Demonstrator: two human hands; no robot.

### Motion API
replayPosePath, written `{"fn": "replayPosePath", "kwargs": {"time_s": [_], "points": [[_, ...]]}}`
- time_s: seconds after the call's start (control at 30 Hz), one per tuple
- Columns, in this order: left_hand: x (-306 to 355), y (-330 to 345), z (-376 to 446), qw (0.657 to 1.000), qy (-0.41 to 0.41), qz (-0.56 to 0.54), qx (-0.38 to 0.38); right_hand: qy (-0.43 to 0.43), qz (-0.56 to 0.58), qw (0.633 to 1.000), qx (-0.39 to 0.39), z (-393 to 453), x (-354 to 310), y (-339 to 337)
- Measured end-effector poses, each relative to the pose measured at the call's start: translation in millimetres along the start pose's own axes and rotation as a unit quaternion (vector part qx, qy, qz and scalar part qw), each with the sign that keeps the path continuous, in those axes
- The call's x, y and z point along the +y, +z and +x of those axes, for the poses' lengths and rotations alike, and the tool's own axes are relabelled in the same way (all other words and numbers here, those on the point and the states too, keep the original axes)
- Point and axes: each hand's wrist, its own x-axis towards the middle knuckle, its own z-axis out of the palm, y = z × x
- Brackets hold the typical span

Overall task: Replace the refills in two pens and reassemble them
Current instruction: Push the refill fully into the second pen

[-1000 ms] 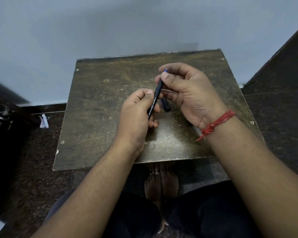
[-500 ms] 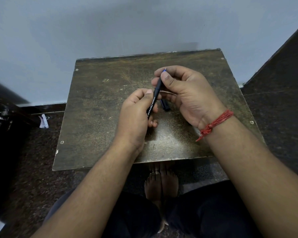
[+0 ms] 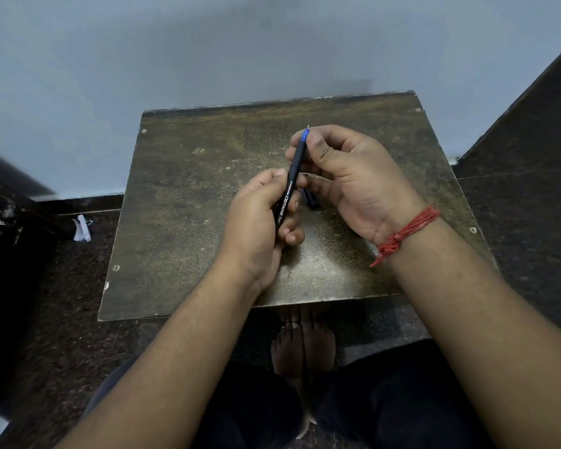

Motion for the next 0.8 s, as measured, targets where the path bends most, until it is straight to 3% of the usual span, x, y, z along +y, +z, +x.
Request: {"fn": "replayPosePath", "kwargs": {"time_s": [0.27, 0.8], "points": [[2.8, 1.8, -1.0, 0.994, -0.062, -0.071, -0.053, -0.004, 0.002, 0.999, -0.041, -1.8, -0.9, 0.8], [-0.8, 5.8, 0.8, 0.998, -0.05, -0.04, -0.009, 0.01, -0.086, 0.994, 0.07, 1.6, 1.4, 7.9]]}}
